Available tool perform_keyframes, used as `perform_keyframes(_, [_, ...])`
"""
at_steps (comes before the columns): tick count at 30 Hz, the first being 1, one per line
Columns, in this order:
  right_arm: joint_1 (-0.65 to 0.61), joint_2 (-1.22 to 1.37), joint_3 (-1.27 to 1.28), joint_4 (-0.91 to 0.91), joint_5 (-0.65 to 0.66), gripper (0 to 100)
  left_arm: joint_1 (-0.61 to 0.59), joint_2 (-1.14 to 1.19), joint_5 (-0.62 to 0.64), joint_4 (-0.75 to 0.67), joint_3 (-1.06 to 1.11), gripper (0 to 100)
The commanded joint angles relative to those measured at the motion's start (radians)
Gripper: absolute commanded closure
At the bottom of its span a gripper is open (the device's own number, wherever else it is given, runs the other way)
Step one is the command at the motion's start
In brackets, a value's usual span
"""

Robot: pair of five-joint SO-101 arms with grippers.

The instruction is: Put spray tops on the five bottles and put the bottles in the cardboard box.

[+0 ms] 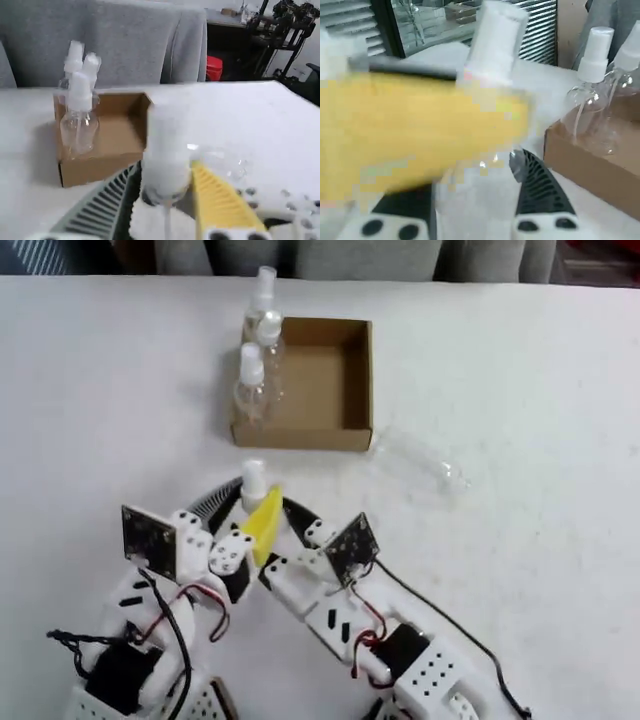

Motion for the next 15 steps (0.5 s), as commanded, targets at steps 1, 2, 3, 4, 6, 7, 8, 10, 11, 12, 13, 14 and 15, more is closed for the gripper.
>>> perform_keyframes(1, [0.041,-0.012,-0.008,-0.042,-0.012,98.2,0.013,0.004,-0.006,0.051,0.035,71])
perform_keyframes(2, [0.041,-0.012,-0.008,-0.042,-0.012,98.2,0.013,0.004,-0.006,0.054,0.034,69])
perform_keyframes(3, [0.041,-0.012,-0.008,-0.042,-0.012,98.2,0.013,0.004,-0.006,0.054,0.032,68])
perform_keyframes(4, [0.041,-0.012,-0.008,-0.042,-0.012,98.2,0.010,0.004,-0.005,0.054,0.031,68])
perform_keyframes(6, [0.041,-0.012,-0.008,-0.042,-0.011,98.2,-0.013,0.004,-0.005,0.048,0.029,68])
perform_keyframes(7, [0.041,-0.012,-0.008,-0.042,-0.011,98.2,-0.030,0.004,-0.005,0.048,0.028,68])
perform_keyframes(8, [0.041,-0.012,-0.008,-0.042,-0.011,98.2,-0.045,0.004,-0.005,0.048,0.020,68])
perform_keyframes(10, [0.041,-0.012,-0.008,-0.042,-0.011,98.2,-0.073,0.004,-0.005,0.055,-0.008,68])
perform_keyframes(11, [0.041,-0.012,-0.008,-0.042,-0.011,98.2,-0.082,0.004,-0.005,0.057,-0.018,68])
perform_keyframes(12, [0.041,-0.012,-0.008,-0.042,-0.011,98.2,-0.090,0.004,-0.005,0.061,-0.026,68])
perform_keyframes(13, [0.041,-0.012,-0.008,-0.042,-0.011,98.2,-0.091,0.004,-0.005,0.072,-0.034,68])
perform_keyframes(14, [0.041,-0.012,-0.008,-0.042,-0.011,98.2,-0.090,0.004,-0.005,0.080,-0.043,68])
perform_keyframes(15, [0.041,-0.012,-0.008,-0.042,-0.011,98.2,-0.090,0.004,-0.005,0.083,-0.054,68])
